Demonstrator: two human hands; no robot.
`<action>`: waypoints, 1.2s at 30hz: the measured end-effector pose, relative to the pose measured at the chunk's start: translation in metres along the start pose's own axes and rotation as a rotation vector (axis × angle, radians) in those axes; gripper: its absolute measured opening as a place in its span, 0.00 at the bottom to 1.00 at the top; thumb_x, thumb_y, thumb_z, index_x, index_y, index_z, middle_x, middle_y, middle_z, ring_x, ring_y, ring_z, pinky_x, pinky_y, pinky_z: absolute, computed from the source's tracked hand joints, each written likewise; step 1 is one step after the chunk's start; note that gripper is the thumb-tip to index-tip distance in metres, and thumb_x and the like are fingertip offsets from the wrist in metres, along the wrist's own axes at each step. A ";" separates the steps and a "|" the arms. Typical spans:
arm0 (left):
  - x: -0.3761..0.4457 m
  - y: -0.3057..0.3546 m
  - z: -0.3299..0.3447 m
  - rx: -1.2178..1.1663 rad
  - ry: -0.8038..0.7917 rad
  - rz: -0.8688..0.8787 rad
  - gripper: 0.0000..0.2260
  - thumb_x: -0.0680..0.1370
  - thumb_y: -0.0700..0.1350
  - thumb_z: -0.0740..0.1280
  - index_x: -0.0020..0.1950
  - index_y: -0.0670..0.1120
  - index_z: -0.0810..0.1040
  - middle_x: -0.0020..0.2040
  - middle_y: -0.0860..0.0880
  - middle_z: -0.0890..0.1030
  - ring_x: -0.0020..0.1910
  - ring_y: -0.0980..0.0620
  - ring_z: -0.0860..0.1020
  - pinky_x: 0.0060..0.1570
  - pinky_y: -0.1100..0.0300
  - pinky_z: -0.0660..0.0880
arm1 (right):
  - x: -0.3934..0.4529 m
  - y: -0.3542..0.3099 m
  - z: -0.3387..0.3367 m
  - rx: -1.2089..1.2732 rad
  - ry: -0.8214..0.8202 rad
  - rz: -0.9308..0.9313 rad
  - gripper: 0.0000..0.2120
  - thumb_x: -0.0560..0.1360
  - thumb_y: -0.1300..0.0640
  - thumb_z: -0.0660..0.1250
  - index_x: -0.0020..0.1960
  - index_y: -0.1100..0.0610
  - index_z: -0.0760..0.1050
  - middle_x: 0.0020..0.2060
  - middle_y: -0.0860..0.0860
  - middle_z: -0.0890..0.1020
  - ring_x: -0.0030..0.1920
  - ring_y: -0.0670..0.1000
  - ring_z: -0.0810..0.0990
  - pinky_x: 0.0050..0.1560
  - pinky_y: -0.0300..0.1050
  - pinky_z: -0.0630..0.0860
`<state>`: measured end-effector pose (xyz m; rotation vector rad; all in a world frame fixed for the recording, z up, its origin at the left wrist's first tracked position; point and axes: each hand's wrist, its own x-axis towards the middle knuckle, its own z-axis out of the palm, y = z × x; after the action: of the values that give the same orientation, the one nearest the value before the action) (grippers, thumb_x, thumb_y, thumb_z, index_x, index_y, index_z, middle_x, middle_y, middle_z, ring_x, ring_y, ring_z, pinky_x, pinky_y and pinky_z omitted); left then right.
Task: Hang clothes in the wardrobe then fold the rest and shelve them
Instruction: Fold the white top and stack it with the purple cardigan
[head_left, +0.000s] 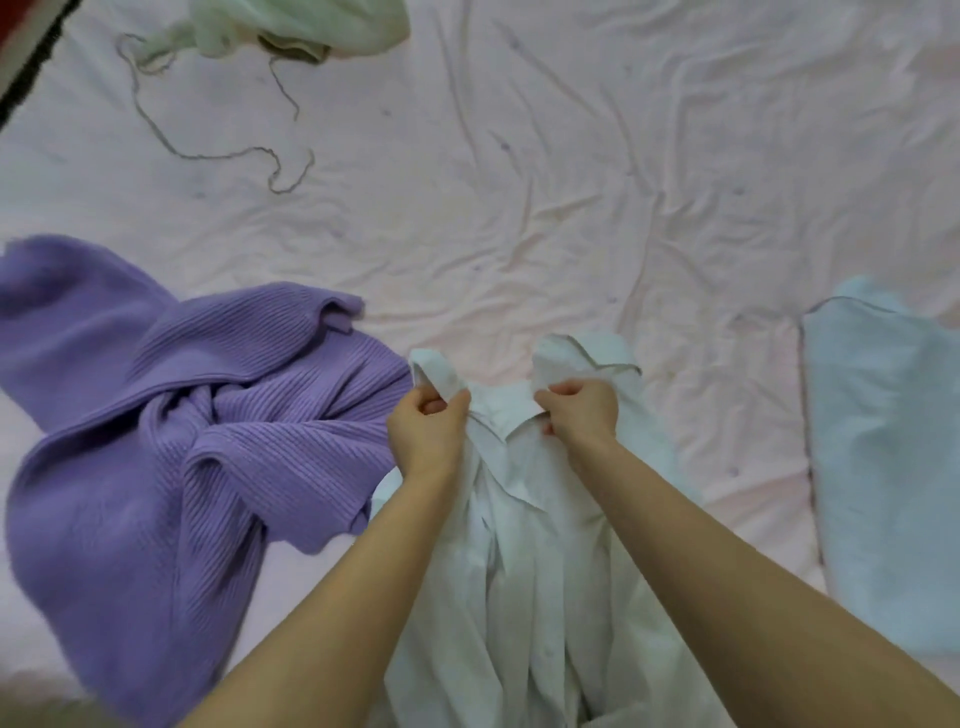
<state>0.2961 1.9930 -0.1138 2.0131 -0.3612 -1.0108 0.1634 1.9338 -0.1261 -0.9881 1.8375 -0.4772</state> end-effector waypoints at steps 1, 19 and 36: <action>-0.001 0.002 -0.002 -0.015 -0.034 0.040 0.15 0.72 0.43 0.73 0.29 0.47 0.71 0.26 0.53 0.69 0.29 0.55 0.66 0.33 0.60 0.63 | -0.010 -0.001 -0.006 0.112 -0.049 0.028 0.08 0.73 0.66 0.69 0.36 0.62 0.76 0.34 0.54 0.79 0.30 0.49 0.79 0.40 0.43 0.80; -0.023 0.057 -0.043 0.433 -0.204 0.488 0.16 0.78 0.41 0.64 0.31 0.40 0.67 0.25 0.46 0.70 0.26 0.45 0.71 0.35 0.46 0.75 | -0.063 -0.051 -0.073 0.307 -0.376 -0.092 0.06 0.75 0.65 0.67 0.49 0.68 0.76 0.42 0.57 0.81 0.45 0.52 0.80 0.54 0.48 0.77; -0.088 0.051 -0.024 -0.221 -0.478 -0.133 0.03 0.74 0.36 0.72 0.47 0.38 0.82 0.36 0.45 0.83 0.37 0.52 0.82 0.44 0.61 0.81 | -0.108 -0.020 -0.068 0.126 -0.262 -0.291 0.03 0.75 0.63 0.68 0.43 0.61 0.78 0.36 0.51 0.82 0.39 0.44 0.82 0.44 0.37 0.78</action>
<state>0.2645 2.0249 -0.0195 1.6017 -0.3506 -1.5483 0.1342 2.0014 -0.0200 -1.1776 1.4205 -0.6007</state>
